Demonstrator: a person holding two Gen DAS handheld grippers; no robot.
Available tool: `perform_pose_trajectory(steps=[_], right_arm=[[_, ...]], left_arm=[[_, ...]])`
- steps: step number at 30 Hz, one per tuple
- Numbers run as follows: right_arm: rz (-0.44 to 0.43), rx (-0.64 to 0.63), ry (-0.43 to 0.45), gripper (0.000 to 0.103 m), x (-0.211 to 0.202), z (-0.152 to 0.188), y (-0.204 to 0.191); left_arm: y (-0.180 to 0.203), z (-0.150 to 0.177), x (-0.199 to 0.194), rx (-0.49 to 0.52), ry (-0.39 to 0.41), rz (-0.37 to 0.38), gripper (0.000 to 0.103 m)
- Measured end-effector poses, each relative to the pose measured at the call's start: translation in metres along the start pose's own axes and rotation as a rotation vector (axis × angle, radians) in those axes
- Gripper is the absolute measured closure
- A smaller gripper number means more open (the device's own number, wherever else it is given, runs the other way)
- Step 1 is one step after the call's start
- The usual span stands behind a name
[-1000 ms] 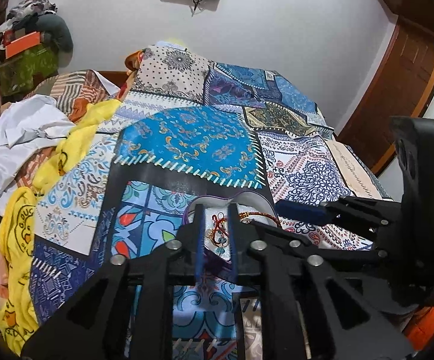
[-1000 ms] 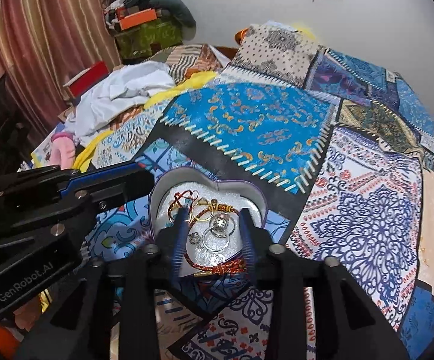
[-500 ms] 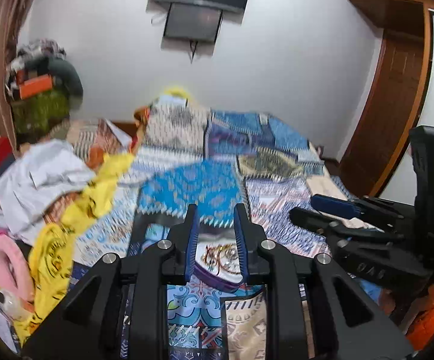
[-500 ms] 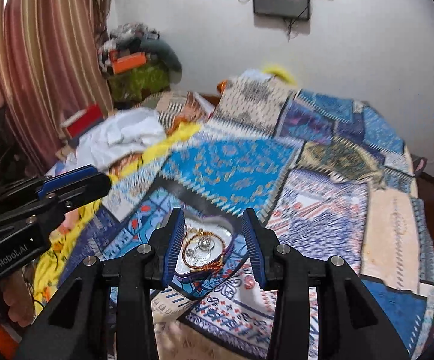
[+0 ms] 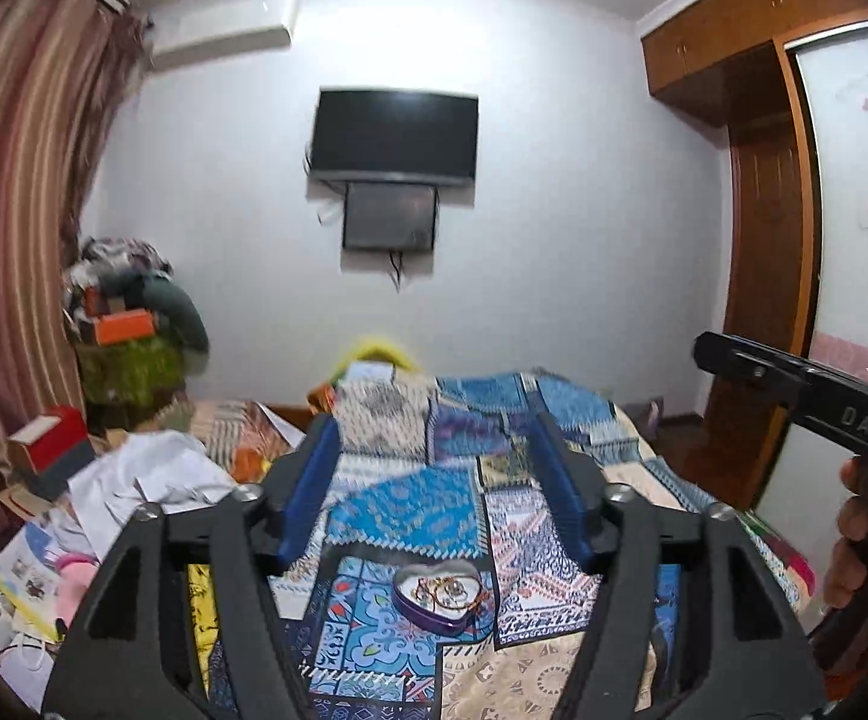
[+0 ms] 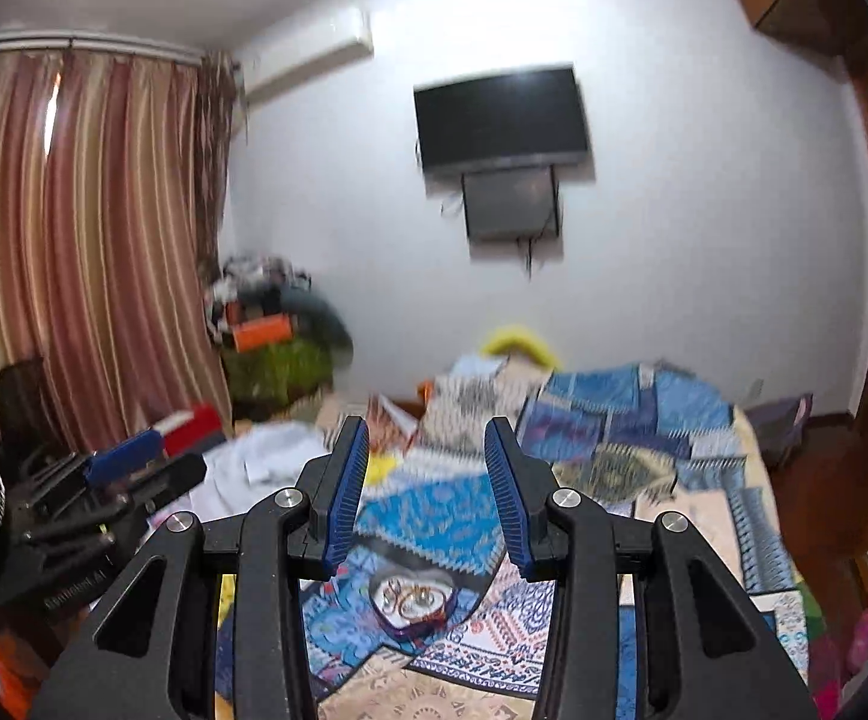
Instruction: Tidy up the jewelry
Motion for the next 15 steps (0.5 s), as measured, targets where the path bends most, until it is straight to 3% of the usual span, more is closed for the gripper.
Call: perform_pose_trajectory(steps=[2, 4, 7, 13, 15], right_arm=[[0.009, -0.004, 0.033, 0.059, -0.014, 0.0, -0.006], [0.032, -0.01, 0.065, 0.041, -0.026, 0.002, -0.011], [0.089, -0.026, 0.099, 0.022, -0.032, 0.004, -0.014], [0.161, -0.035, 0.12, 0.003, -0.034, 0.007, -0.018], [0.169, -0.036, 0.122, 0.003, -0.035, 0.008, -0.017]], left_arm=[[0.001, -0.001, -0.012, -0.003, 0.024, -0.013, 0.023], [0.001, 0.0, -0.023, -0.009, 0.05, -0.026, 0.004], [0.001, 0.0, -0.031, -0.011, 0.066, -0.043, 0.001], [-0.001, 0.005, -0.036, -0.029, 0.05, -0.037, 0.001], [-0.001, 0.006, -0.036, -0.031, 0.047, -0.036, 0.001]])
Point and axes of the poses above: each gripper's, at about its wrist camera, not at the fingertips, and x roughly the way its jaws point, y to its right, z to its underside, the point moved 8 cm from there along x, roughly the way its jaws point, and after that the axes turned 12 degrees about -y, right-handed, at the moved point
